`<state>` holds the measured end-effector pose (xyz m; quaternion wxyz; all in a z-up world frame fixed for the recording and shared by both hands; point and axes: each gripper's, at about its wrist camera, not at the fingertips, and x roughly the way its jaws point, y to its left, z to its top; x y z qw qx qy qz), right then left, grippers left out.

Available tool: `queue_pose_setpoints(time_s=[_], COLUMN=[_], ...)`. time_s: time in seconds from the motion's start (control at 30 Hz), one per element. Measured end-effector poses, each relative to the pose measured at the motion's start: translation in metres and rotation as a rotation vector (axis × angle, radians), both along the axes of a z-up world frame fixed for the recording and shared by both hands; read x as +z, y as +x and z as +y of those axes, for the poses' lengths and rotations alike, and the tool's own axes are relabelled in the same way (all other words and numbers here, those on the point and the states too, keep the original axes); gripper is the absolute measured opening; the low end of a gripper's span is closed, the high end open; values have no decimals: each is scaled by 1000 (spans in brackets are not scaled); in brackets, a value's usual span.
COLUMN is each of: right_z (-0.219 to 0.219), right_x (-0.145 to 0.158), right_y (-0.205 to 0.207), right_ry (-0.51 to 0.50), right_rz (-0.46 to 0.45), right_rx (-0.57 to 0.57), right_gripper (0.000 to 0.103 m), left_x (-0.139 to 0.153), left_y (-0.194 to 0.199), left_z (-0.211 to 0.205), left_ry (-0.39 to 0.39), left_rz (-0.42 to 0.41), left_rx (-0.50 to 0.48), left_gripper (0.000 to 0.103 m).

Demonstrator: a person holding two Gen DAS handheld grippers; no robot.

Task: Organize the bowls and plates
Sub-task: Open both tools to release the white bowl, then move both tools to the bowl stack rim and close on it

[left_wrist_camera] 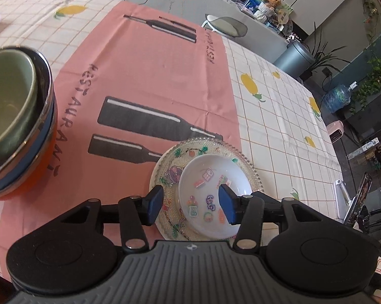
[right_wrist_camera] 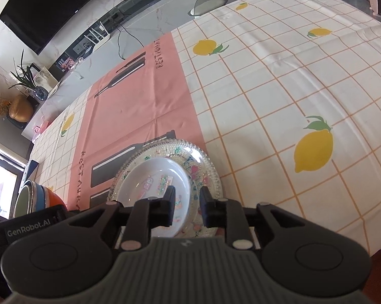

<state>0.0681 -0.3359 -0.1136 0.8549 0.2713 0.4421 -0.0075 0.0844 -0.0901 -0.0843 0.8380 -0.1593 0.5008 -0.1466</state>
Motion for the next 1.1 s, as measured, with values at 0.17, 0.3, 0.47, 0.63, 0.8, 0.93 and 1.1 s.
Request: queue_pose_setpoints(time_s=[0.17, 0.3, 0.47, 0.63, 0.8, 0.93, 1.1], right_z=[5, 12, 26, 50, 78, 106, 141], right_x=[19, 36, 56, 70, 82, 92, 100], right_y=[-5, -10, -14, -12, -11, -5, 4], right_ry=[-55, -108, -149, -149, -150, -147, -149], right_rz=[-58, -112, -166, -162, -179, -183, -184], right_rx=[19, 28, 47, 97, 163, 229, 298], right_gripper=[37, 48, 54, 70, 78, 79, 81], left_x=[29, 57, 83, 103, 116, 122, 123], left_y=[-13, -29, -38, -44, -46, -47, -47], left_z=[-2, -1, 18, 46, 79, 112, 151], left_ry=[54, 118, 146, 127, 169, 195, 235], left_rz=[-151, -303, -385, -407, -389, -364, -352], left_rx=[-39, -61, -45, -58, -5, 72, 153], left_gripper=[58, 65, 65, 65, 65, 67, 79])
